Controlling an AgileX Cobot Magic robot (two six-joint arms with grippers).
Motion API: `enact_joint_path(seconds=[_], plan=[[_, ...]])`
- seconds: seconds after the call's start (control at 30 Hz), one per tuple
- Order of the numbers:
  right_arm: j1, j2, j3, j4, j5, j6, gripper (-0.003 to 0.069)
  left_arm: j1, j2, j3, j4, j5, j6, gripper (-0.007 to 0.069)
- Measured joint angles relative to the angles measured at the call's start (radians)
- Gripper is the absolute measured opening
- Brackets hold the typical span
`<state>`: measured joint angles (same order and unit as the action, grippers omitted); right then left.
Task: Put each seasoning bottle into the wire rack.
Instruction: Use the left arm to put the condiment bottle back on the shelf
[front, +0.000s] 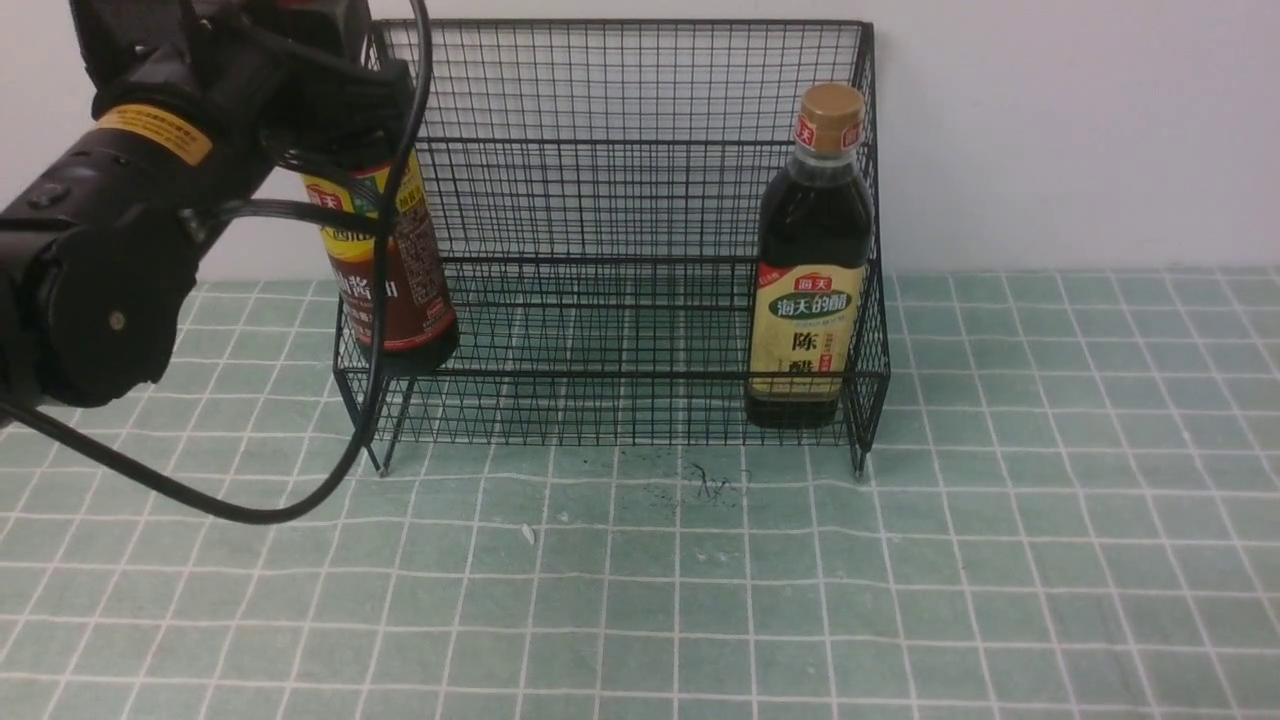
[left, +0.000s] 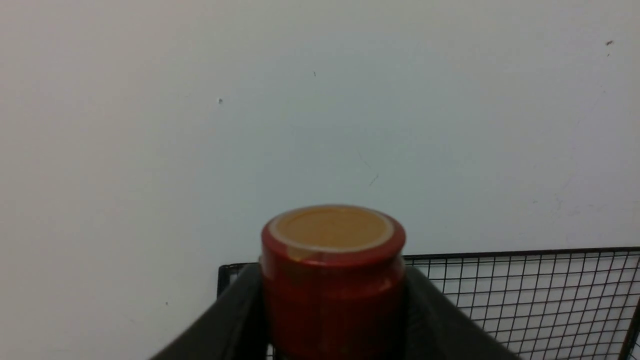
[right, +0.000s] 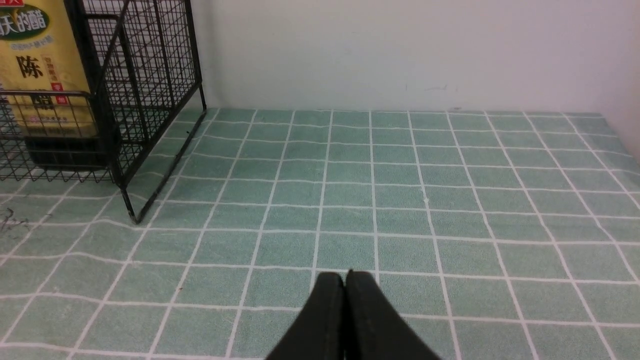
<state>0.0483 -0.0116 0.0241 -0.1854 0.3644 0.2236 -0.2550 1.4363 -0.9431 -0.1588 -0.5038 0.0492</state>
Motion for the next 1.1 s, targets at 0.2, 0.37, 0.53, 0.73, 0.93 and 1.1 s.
enact_joint_path(seconds=[0.2, 0.37, 0.53, 0.73, 0.93, 1.1], plan=[[0.0, 0.0, 0.0, 0.0, 0.0, 0.0, -0.0015, 0.0, 0.0, -0.009, 0.006, 0.024, -0.003, 0.0283], [0.0, 0.0, 0.0, 0.0, 0.0, 0.0, -0.0015, 0.0, 0.002, -0.008, 0.028, 0.006, -0.009, 0.0283], [0.0, 0.0, 0.0, 0.0, 0.0, 0.0, -0.0015, 0.0, 0.035, 0.001, 0.069, -0.082, -0.021, 0.0283], [0.0, 0.0, 0.0, 0.0, 0.0, 0.0, -0.0015, 0.0, 0.074, 0.001, 0.13, -0.118, -0.028, 0.0283], [0.0, 0.0, 0.0, 0.0, 0.0, 0.0, -0.0015, 0.0, 0.106, 0.003, 0.141, -0.083, -0.055, 0.0283], [0.0, 0.0, 0.0, 0.0, 0.0, 0.0, -0.0015, 0.0, 0.104, 0.002, 0.153, 0.021, -0.081, 0.0283]])
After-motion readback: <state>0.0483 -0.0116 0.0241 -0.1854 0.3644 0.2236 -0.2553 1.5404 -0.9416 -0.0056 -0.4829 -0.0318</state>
